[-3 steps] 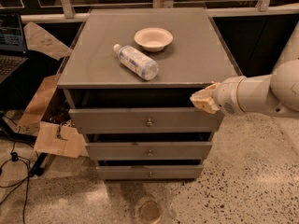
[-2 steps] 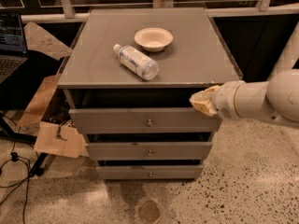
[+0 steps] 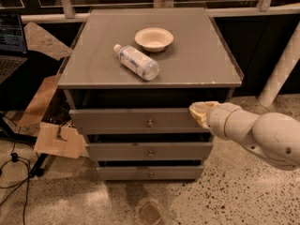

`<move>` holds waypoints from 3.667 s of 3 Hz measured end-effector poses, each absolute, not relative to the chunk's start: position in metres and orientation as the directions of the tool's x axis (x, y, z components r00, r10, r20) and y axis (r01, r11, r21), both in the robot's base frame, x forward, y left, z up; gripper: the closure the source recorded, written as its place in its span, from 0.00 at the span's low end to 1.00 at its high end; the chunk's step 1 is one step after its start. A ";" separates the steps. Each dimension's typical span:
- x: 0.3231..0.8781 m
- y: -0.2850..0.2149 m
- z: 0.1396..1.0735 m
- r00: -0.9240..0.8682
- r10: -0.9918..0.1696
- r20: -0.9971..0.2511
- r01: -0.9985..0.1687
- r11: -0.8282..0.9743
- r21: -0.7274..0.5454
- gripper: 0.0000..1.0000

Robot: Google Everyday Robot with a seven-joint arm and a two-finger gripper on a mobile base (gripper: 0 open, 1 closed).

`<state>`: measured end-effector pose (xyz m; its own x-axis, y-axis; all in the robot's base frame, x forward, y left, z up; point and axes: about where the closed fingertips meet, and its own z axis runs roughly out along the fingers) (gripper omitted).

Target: Open top drawer

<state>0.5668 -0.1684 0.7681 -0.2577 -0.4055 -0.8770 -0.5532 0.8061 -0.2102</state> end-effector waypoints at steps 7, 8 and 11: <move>0.695 -0.205 0.682 -0.315 -0.444 -0.839 -0.487 0.834 -0.259 1.00; 0.696 -0.207 0.680 -0.323 -0.477 -0.818 -0.502 0.818 -0.279 1.00; 0.689 -0.216 0.678 -0.361 -0.509 -0.781 -0.532 0.801 -0.275 1.00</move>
Offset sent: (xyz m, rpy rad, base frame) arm 0.0719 -0.0342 -0.0840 0.0392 0.0267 -0.1168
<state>0.6891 -0.2159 0.6785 -0.3614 -0.5086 -0.7815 -0.5317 0.8009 -0.2754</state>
